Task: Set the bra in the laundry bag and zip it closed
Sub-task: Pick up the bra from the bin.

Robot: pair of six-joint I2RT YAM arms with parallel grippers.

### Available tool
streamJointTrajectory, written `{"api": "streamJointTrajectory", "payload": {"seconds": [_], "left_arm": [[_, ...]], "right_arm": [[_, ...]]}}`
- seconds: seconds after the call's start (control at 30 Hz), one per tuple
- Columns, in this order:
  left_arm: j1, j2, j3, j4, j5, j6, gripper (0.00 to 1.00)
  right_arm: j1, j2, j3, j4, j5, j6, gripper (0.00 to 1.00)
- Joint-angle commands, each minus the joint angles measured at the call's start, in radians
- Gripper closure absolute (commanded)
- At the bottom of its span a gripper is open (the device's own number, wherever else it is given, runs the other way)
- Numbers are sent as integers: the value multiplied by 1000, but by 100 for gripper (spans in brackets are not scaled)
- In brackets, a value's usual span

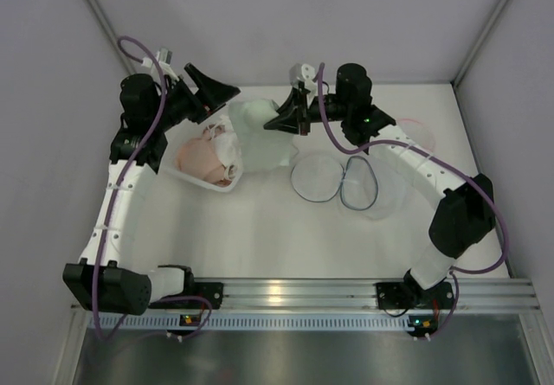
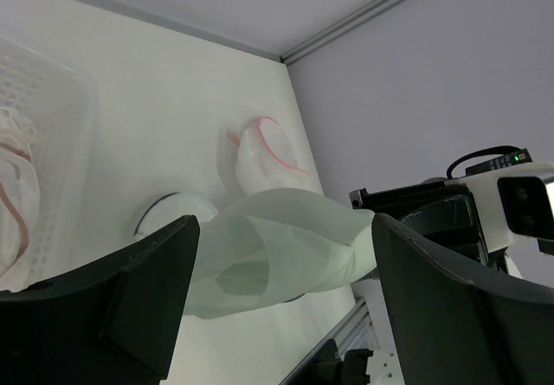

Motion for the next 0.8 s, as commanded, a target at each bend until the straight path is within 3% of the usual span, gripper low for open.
{"api": "streamJointTrajectory", "payload": {"seconds": [0.0,0.77], "left_arm": [[1,17,3,72,42,-76,16],[-10,-43,-49,72,88,-154,25]], "right_arm": [[9,-34,25,34,-20,-33,99],[9,32,102,-29,11,-83,99]]}}
